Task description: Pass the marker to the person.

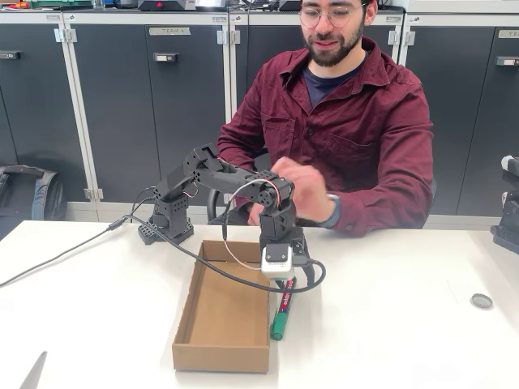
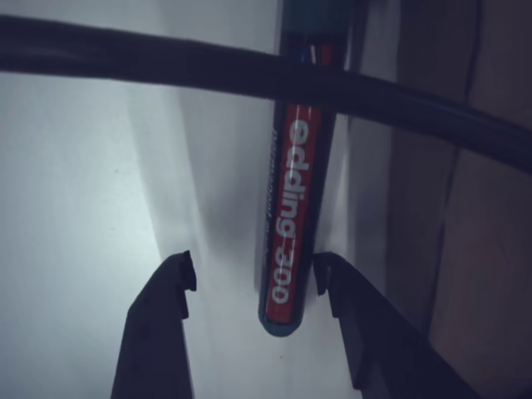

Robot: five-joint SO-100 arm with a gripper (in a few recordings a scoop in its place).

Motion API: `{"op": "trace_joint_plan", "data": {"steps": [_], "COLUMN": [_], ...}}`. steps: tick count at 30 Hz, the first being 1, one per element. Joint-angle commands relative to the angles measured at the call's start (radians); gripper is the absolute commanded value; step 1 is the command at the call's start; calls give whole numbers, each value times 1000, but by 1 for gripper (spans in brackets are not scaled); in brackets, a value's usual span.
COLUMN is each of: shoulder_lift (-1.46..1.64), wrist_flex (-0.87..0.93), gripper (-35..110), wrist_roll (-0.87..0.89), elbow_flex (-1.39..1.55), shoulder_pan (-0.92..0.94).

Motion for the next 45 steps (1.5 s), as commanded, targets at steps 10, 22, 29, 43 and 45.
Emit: {"op": "trace_joint_plan", "data": {"steps": [10, 22, 29, 43, 45], "shoulder_lift": [29, 63, 107, 272, 302], "wrist_flex": [-81, -155, -141, -63, -83], "gripper": [22, -5, -5, -5, -5], "wrist_roll": [29, 117, 77, -114, -140], "elbow_flex": [18, 66, 44, -156, -147], "shoulder_pan": [6, 15, 34, 38, 29]}}
